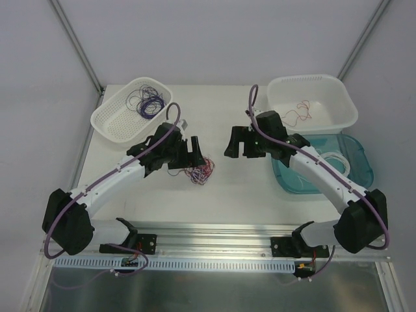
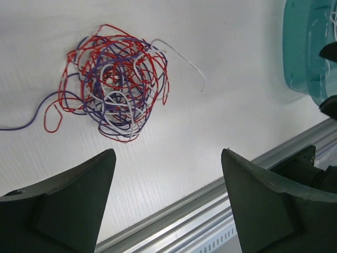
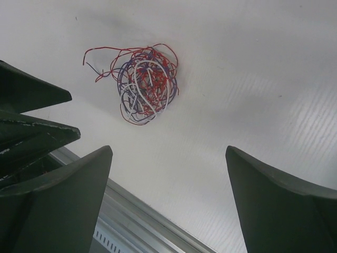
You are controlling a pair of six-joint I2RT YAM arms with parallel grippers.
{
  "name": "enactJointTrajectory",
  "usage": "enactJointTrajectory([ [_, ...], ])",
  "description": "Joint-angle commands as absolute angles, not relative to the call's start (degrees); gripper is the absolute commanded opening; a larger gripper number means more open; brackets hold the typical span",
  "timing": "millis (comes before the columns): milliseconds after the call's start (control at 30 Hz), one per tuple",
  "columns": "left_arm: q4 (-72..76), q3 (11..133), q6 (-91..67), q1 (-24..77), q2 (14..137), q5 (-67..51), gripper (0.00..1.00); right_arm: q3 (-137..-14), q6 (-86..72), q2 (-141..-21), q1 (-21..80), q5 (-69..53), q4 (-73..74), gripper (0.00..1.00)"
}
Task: Untangle the cables
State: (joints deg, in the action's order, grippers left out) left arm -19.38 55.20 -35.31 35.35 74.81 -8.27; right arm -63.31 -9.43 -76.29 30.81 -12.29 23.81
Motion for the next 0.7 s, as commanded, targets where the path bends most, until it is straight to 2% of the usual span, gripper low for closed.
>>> enactJointTrajectory([
  [0, -20.92, 52.39, -34.45, 32.0, 73.04, -6.23, 0.81, -67.32, -9.85, -79.36, 33.48, -12.92, 21.45, 0.93],
  [300, -20.92, 53.52, -33.22, 30.5, 79.8, -7.56, 0.78, -74.0, -6.33, -91.57, 36.82, -14.15, 19.34, 0.74],
  [400, -20.83, 55.02, -32.78, 30.59, 82.61, -6.68, 0.77, -75.14, -6.33, -95.62, 37.09, -15.29, 17.93, 0.64],
  [500, -20.74, 56.6, -31.65, 30.5, 86.56, -4.4, 0.75, -76.28, -6.15, -98.61, 37.44, -15.91, 16.79, 0.5],
  [667, -20.31, 58.97, -31.38, 30.59, 90.87, -2.9, 0.73, -77.26, -5.63, -101.51, 37.88, -16.61, 16.08, 0.4],
])
